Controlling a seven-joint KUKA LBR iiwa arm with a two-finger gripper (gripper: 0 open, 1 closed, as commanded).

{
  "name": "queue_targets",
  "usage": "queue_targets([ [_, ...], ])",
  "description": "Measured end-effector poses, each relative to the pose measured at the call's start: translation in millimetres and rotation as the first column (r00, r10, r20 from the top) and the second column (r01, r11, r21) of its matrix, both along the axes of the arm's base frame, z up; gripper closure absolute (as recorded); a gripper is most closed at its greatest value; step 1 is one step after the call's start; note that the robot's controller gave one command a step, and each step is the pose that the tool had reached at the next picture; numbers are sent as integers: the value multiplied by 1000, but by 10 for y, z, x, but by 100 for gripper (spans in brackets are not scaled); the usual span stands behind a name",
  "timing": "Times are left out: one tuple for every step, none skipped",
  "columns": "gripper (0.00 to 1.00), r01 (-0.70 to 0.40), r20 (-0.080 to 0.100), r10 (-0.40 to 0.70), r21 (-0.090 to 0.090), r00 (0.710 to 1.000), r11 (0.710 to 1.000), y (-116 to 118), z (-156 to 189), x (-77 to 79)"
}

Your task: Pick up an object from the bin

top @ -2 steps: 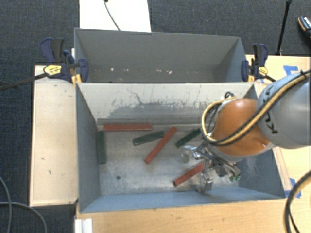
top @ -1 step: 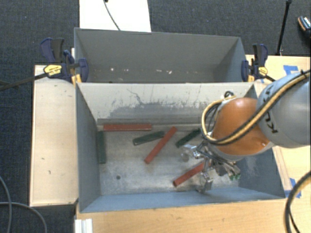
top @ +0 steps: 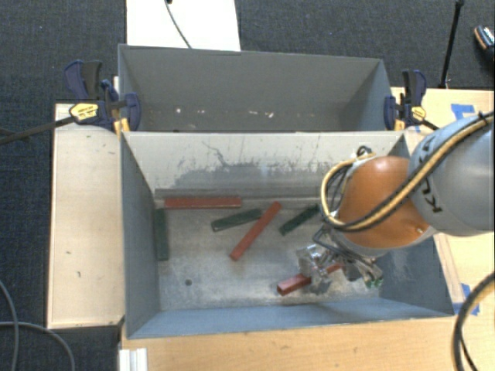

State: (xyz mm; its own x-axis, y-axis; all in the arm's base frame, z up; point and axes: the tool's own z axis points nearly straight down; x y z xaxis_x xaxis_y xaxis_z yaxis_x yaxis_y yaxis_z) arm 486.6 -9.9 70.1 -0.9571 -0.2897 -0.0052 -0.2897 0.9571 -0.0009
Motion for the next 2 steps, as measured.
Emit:
queue_targets([
  [100, 2, 4, -2, -1, 1000, 1000, 0, 725, 25],
  [100, 7, 3, -7, 0, 1000, 1000, 0, 1113, 43],
])
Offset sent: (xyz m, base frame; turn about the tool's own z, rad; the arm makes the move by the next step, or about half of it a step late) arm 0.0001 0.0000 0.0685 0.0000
